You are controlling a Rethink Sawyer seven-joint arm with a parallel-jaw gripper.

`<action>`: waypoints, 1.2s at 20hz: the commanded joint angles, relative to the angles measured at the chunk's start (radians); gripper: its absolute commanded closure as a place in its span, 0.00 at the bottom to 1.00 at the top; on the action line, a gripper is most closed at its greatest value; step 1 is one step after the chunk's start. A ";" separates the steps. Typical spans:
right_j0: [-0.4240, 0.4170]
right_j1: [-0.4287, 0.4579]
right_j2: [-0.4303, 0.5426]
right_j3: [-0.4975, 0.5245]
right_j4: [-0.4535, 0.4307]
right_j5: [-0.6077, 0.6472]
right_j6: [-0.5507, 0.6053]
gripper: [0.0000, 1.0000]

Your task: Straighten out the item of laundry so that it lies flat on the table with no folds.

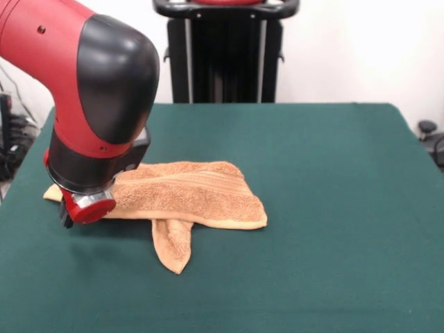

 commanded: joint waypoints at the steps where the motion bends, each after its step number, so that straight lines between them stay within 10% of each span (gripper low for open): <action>1: -0.005 -0.046 0.161 0.123 -0.017 -0.038 -0.007 1.00; 21: -0.129 -0.075 0.326 0.116 -0.127 -0.106 -0.211 1.00; 22: -0.139 -0.082 0.348 0.116 -0.154 -0.104 -0.211 0.00; 24: -0.151 -0.084 0.367 0.118 -0.140 -0.074 -0.216 0.00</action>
